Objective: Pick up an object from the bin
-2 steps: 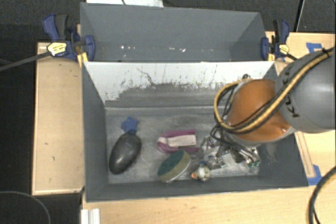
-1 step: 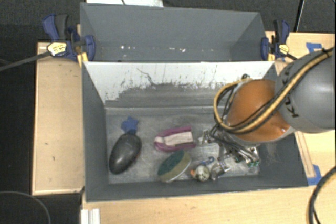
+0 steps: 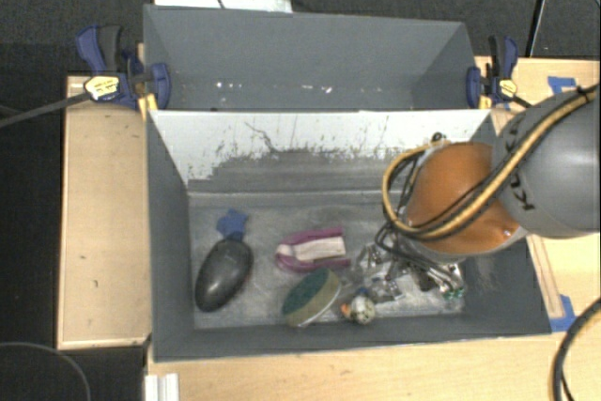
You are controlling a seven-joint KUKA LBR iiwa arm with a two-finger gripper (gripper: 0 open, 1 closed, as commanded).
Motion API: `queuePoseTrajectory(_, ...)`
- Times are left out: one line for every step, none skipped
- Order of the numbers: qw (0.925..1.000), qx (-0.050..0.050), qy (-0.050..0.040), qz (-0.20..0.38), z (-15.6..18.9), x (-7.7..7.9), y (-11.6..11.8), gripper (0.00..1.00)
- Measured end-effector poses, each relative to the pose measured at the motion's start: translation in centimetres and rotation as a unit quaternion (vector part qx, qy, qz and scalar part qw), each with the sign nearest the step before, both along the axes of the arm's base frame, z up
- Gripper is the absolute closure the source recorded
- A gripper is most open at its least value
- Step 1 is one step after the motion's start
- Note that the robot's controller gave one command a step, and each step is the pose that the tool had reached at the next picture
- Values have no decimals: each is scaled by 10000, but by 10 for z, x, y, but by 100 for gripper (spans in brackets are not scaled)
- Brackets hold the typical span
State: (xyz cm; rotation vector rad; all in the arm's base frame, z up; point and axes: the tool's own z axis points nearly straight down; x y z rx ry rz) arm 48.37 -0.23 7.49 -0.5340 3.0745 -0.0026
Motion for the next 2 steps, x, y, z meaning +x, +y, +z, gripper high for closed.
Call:
queuePoseTrajectory(9999,-10,50,160,108,-1,3,100)
queuePoseTrajectory(9999,-8,50,105,187,2,13,100)
